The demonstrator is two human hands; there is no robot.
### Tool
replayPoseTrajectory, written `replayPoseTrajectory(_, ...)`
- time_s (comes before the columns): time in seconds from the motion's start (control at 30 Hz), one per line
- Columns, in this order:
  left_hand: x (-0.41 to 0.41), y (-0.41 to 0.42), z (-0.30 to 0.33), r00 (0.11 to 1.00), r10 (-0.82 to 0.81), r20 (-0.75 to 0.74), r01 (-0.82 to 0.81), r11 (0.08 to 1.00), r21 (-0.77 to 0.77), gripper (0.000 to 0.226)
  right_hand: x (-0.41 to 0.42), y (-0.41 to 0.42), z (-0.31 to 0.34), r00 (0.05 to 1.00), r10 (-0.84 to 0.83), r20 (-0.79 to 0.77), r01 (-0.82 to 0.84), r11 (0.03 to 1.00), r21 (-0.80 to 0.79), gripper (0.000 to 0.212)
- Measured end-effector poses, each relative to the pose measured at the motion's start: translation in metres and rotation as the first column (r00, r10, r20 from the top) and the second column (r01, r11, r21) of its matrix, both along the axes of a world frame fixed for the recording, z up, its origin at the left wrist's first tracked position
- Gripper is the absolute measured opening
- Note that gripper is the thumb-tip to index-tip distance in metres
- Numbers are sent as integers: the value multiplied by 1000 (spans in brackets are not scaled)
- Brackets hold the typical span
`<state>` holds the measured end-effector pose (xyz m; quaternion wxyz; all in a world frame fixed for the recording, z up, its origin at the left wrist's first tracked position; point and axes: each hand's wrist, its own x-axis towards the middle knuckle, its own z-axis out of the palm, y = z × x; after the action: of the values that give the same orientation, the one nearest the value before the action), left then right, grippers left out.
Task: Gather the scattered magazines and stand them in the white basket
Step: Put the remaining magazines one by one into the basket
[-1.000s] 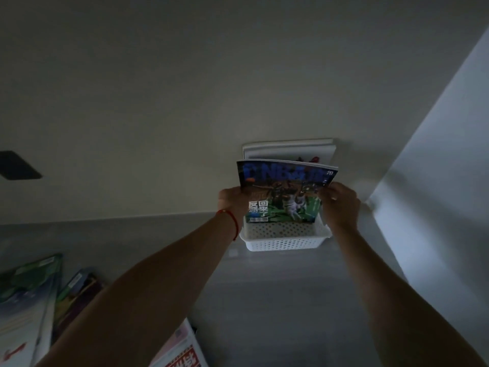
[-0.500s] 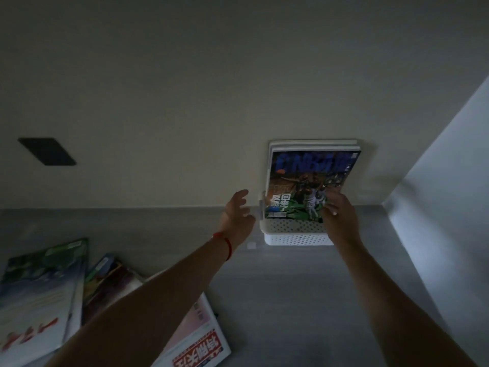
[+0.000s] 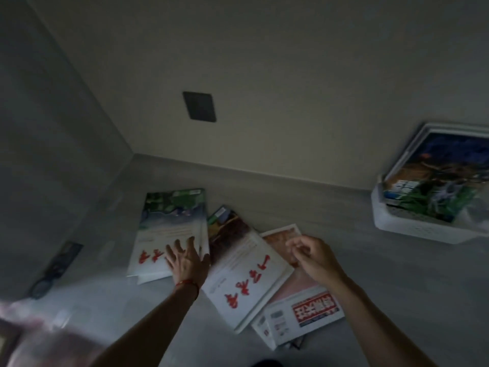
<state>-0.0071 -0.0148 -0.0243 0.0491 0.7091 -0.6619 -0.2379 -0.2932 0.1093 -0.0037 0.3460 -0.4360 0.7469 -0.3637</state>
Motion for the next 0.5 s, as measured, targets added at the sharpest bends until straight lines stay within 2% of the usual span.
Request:
replayPoseTrajectory(0.07, 23, -15, -9, 999, -10, 47, 6, 996, 91, 85, 38, -13, -1, 995, 99, 10, -99, 995, 29, 18)
replayPoseTrajectory(0.17, 43, -28, -20, 988, -111, 108, 93, 983, 161, 91, 79, -27, -3, 989, 149, 11, -149, 986, 70, 19)
replayPoseTrajectory(0.33, 57, -30, -30, 938, -325, 122, 311, 943, 122, 90, 115, -40, -7, 984, 169, -49, -164, 982, 90, 23)
replayPoseTrajectory(0.4, 61, -25, -31, 849, -505, 156, 497, 863, 89, 92, 122, -42, -7, 986, 146, -81, -138, 986, 98, 21)
replayPoseTrajectory(0.5, 63, -19, -32, 585, -793, 172, 795, 602, 74, 89, 126, -45, -6, 978, 80, -190, -61, 993, 105, 20)
